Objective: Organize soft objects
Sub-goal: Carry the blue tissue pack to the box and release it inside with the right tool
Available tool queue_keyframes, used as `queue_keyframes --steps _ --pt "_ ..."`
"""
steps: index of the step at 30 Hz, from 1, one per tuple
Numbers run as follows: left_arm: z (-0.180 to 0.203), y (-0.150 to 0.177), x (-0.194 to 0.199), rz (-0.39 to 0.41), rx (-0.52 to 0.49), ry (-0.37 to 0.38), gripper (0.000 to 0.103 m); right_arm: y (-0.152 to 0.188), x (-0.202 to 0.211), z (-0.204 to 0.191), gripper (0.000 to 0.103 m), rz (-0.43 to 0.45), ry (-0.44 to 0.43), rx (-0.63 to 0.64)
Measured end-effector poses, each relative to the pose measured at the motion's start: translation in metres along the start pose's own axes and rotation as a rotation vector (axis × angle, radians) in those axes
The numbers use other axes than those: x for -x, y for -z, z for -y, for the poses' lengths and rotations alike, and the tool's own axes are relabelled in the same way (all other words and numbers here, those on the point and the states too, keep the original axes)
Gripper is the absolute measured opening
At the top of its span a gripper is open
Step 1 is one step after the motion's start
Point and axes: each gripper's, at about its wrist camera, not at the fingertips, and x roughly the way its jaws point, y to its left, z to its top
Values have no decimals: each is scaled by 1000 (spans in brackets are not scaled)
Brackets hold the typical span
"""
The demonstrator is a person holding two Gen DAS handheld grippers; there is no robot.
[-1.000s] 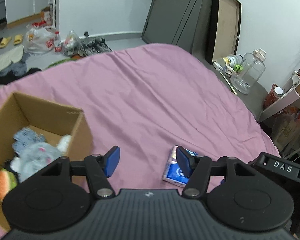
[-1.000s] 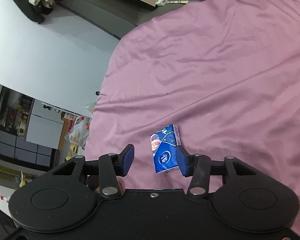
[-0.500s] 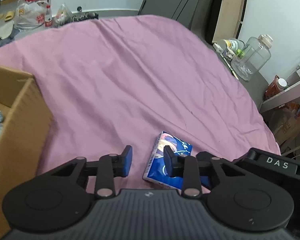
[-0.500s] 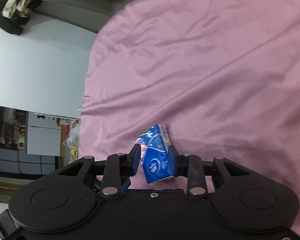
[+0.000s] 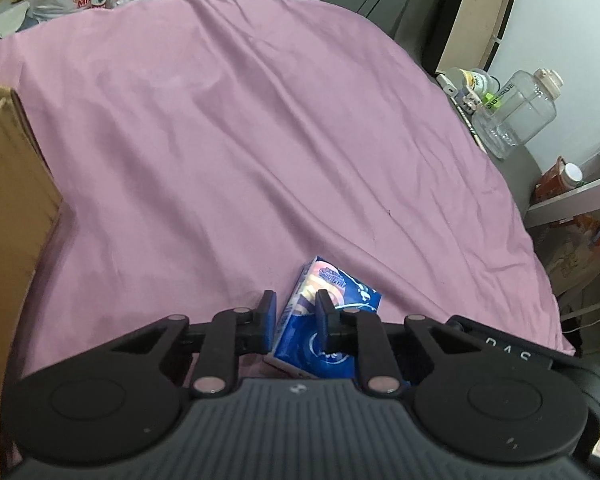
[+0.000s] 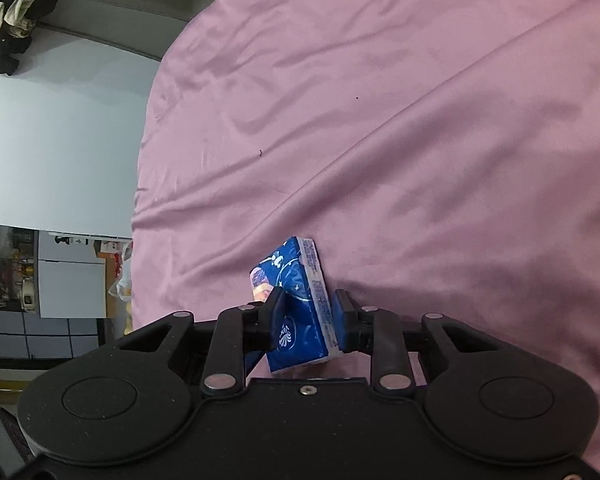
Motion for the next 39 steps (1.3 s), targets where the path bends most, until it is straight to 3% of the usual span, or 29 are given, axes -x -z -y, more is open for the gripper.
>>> queue_keyframes --steps 6,20,30,39 --pt "0 -1 11 -2 9 29 14 5 11 -9 21 29 -8 48" --pt "-2 -16 68 58 -29 88 12 23 44 -45 20 87 -113 167" --pt "-22 -25 111 109 -41 86 12 51 56 -79 20 66 -192 266" --pt "-55 -31 144 141 -18 64 13 78 47 -108 19 -4 -246 318"
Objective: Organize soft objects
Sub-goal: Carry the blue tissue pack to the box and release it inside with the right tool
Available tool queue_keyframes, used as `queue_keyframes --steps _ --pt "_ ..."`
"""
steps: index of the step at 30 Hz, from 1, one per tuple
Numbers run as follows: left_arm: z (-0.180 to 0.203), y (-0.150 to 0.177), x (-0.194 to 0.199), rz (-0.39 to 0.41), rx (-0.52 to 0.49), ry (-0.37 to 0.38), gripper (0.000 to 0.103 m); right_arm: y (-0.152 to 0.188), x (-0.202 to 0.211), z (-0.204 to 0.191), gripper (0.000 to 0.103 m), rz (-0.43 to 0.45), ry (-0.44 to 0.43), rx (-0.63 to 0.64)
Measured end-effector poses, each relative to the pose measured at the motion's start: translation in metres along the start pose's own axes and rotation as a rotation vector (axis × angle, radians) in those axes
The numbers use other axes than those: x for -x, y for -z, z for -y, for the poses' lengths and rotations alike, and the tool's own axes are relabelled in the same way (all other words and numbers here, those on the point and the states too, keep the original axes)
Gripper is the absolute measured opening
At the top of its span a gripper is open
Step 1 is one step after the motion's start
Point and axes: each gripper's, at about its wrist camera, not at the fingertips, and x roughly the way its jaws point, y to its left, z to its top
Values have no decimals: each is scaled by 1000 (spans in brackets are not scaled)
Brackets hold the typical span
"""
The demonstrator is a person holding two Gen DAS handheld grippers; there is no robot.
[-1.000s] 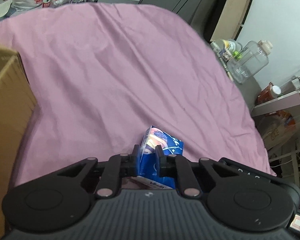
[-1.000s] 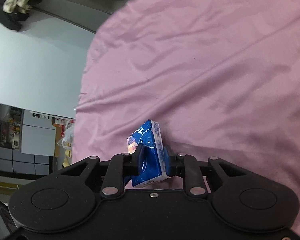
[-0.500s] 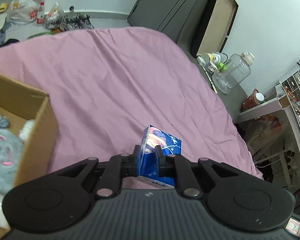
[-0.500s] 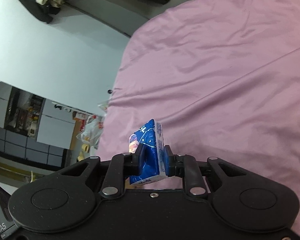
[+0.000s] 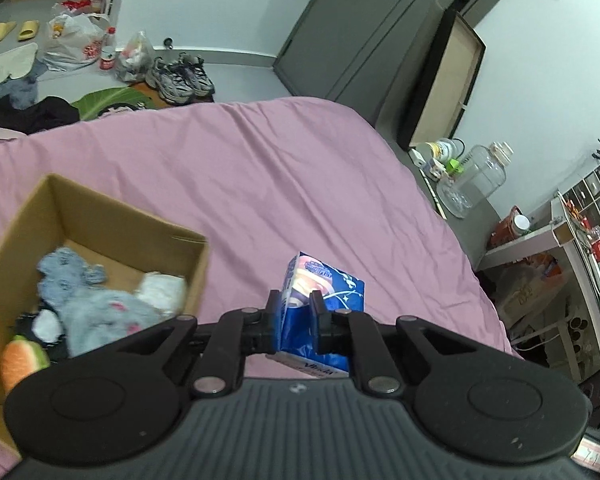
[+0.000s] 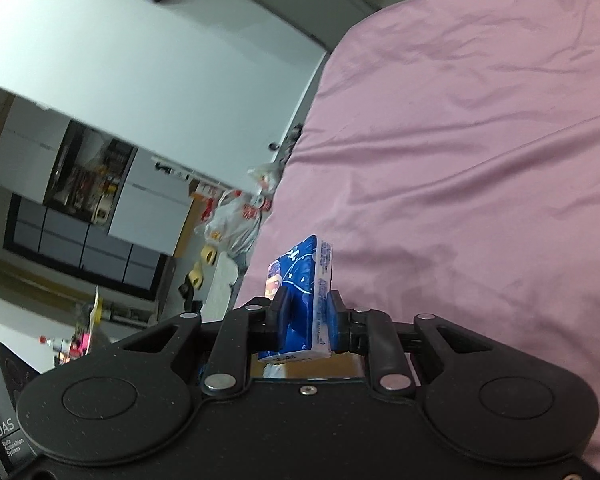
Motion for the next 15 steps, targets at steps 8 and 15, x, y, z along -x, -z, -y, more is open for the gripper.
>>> queue_keyframes --steps 8,15 --pt "-39 -5 21 20 48 -9 12 23 -18 -34 19 -32 5 81" --pt "-74 -16 36 43 76 -11 13 38 -40 -65 19 -42 11 146"
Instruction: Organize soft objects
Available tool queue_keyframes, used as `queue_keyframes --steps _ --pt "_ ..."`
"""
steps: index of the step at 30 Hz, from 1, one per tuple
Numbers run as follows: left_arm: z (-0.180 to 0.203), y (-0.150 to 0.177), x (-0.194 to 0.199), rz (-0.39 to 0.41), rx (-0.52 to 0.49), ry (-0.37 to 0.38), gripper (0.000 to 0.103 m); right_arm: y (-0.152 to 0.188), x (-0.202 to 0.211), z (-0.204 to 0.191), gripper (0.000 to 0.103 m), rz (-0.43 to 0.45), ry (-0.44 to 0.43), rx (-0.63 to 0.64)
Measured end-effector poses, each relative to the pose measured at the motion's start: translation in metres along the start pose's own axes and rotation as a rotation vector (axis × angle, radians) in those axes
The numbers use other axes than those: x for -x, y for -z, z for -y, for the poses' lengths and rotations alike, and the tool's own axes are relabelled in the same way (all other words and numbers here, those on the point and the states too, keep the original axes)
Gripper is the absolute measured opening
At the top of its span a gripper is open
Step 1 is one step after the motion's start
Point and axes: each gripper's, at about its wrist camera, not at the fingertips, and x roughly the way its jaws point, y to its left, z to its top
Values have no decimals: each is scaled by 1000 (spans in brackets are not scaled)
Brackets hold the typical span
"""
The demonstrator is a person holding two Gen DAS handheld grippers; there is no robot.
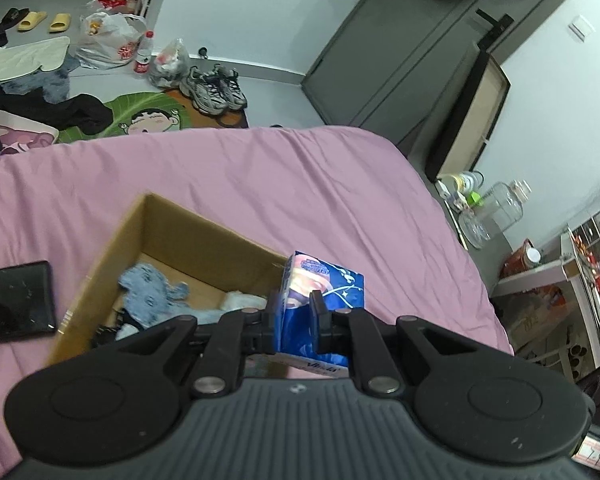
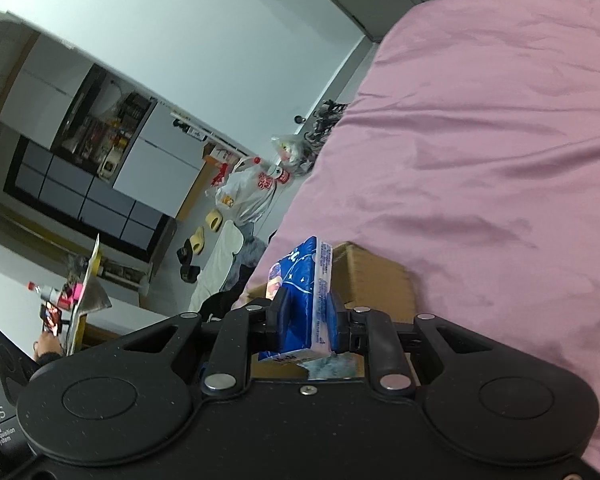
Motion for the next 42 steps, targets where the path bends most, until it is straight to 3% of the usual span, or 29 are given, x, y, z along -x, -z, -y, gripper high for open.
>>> queue_keyframes --steps 10,17,20,22,24,27,42 --pt "-44 -16 -5 -16 67 7 13 11 -33 -18 20 -36 2 33" --pt "-55 -22 -9 -16 60 -22 17 10 -29 -24 26 -20 13 58" --pt "-50 -23 -12 -21 33 -37 19 14 -18 -24 34 -10 44 76" --pt "-44 -23 -12 -27 -1 -37 24 17 -10 -22 42 0 65 78" --pt "-36 -21 -9 -20 -42 -38 37 20 1 -21 43 18 104 101" --pt "-29 -14 -2 -12 -60 -52 48 22 15 -18 46 31 155 131" --pt "13 12 54 11 -199 -83 71 47 94 -14 73 124 250 134"
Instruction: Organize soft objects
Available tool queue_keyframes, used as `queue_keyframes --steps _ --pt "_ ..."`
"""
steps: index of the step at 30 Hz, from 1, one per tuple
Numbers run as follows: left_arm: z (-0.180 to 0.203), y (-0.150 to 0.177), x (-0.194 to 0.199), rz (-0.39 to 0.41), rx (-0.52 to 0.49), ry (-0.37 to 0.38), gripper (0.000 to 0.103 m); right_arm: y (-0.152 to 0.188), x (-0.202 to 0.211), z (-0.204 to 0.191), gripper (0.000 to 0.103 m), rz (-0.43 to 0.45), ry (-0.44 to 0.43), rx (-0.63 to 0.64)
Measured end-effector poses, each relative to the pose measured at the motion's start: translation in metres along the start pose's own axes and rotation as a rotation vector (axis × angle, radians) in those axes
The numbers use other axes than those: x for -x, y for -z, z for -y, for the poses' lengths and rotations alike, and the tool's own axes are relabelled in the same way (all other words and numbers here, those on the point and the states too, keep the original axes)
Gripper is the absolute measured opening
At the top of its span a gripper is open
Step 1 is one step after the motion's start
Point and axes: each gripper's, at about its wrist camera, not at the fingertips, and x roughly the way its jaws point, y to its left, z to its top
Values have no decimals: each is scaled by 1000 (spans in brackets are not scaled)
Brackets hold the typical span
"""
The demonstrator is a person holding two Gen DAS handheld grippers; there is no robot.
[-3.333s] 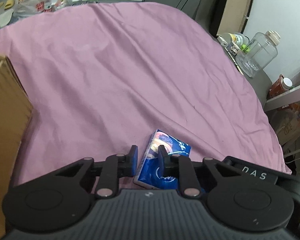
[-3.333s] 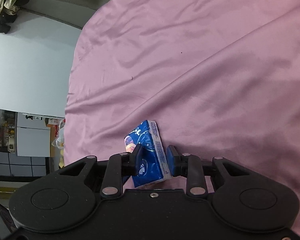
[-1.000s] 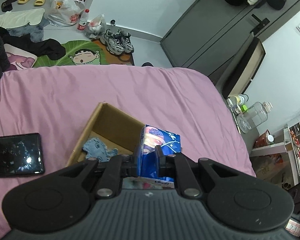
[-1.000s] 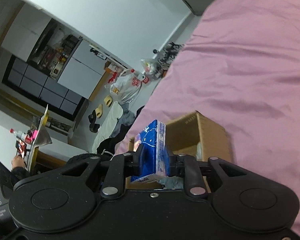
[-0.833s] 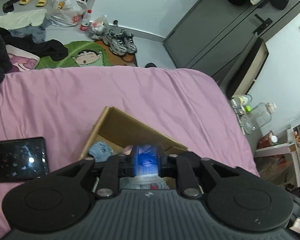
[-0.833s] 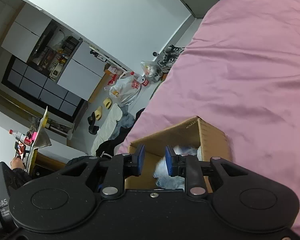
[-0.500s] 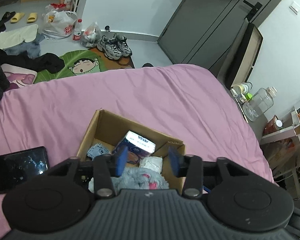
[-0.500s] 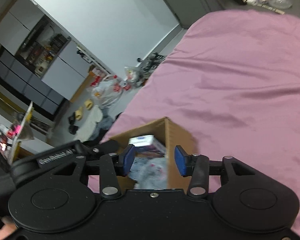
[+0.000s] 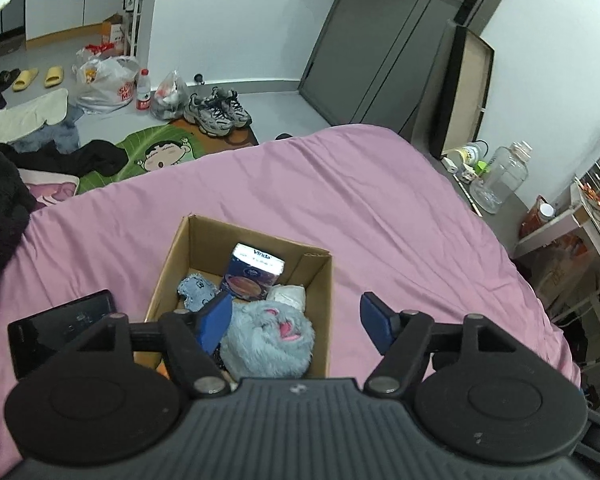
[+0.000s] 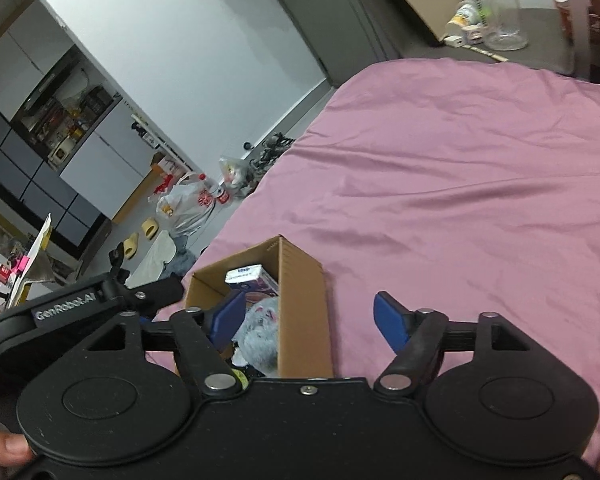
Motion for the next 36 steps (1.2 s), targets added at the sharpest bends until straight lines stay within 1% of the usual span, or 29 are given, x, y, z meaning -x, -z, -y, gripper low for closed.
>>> queue_keyframes --steps 1,3,5,7,8,12,13,15,19,25,32,36 --pt "2 1 4 3 -8 3 72 1 6 1 74 6 7 1" --pt "7 3 14 2 -23 14 80 3 20 3 81 23 21 3" --pt "11 7 23 2 -40 30 84 3 32 4 87 39 39 6" --pt "17 11 32 10 -62 29 85 4 44 5 92 54 55 11" --pt "20 13 37 12 -71 26 85 5 50 5 96 59 61 12" --pt "26 20 54 14 -91 22 87 9 74 7 103 82 63 15" --pt "27 21 58 17 -97 24 87 10 80 7 103 95 60 18" --pt "28 23 69 22 -106 28 92 11 90 4 103 104 78 39" --pt "34 28 86 30 -144 27 92 12 109 0 103 121 111 67" --pt "36 34 113 50 -161 48 93 21 132 -6 103 133 158 87" --pt "38 45 142 81 -191 56 101 34 162 -13 103 174 190 95" --pt "36 51 156 97 -206 51 103 41 178 -15 103 188 198 98"
